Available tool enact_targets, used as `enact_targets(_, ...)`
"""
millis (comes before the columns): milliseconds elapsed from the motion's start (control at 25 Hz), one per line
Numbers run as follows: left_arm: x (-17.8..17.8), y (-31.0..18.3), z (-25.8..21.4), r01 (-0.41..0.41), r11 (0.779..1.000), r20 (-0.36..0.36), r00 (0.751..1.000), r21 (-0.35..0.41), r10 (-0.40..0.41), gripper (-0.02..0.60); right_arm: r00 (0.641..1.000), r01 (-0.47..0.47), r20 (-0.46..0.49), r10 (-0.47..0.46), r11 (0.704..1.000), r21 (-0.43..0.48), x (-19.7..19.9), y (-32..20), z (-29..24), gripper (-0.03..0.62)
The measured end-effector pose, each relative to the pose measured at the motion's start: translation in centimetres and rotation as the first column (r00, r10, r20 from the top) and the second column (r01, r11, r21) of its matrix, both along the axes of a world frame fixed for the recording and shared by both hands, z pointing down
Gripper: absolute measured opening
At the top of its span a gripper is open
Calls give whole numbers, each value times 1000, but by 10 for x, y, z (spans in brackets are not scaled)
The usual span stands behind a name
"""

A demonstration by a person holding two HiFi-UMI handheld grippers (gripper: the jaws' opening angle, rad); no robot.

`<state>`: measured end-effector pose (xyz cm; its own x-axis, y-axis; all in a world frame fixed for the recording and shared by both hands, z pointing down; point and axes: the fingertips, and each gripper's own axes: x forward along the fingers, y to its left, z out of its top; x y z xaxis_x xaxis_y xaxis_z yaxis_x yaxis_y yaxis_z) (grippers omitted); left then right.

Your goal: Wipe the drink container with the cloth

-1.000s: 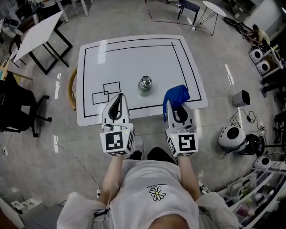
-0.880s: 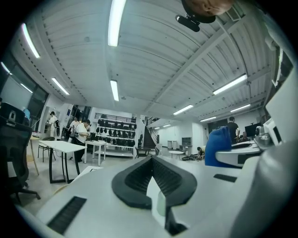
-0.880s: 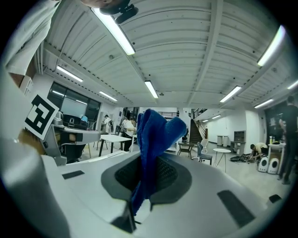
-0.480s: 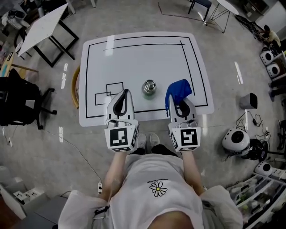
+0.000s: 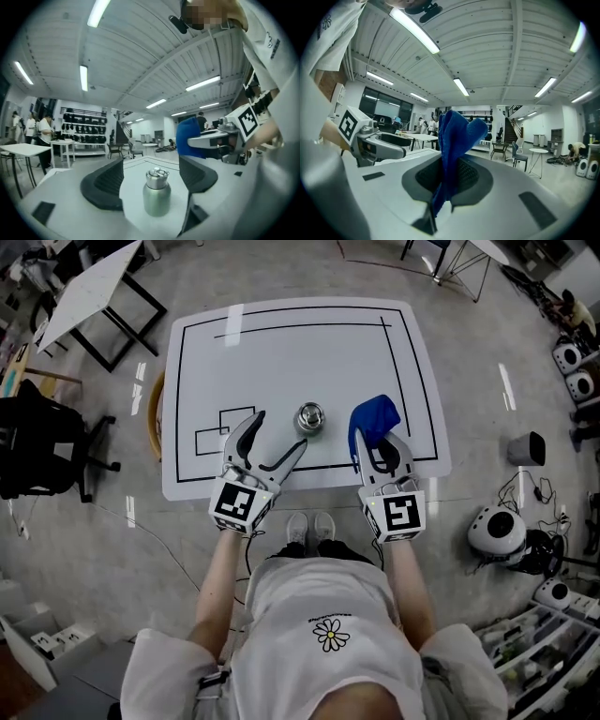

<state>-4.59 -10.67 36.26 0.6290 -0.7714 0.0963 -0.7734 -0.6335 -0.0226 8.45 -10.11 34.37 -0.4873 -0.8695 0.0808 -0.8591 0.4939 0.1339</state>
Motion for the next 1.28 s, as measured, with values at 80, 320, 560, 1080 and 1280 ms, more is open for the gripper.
enact_targets(80, 6, -2, 23, -77, 995, 40, 996, -56, 79, 367, 999, 35, -24, -35, 999, -9, 0, -4, 10, 43)
enact_targets(320, 19, -14, 86, -160, 966, 102, 978, -205, 184, 380, 985, 110, -130, -112, 994, -24, -2, -17, 45, 43)
enact_targets(560, 32, -25, 117, -184, 936, 98, 970, -301, 222, 379, 944, 272, -157, -289, 955, -119, -22, -41, 102, 43)
enact_targets(1080, 35, -29, 144, -179, 922, 135, 962, -342, 237, 287, 919, 353, -100, -380, 910, -218, -45, -62, 145, 43)
enact_targets(1280, 34, -30, 144, -181, 924, 137, 962, -337, 238, 284, 920, 360, -77, -385, 905, -227, -45, -59, 147, 43)
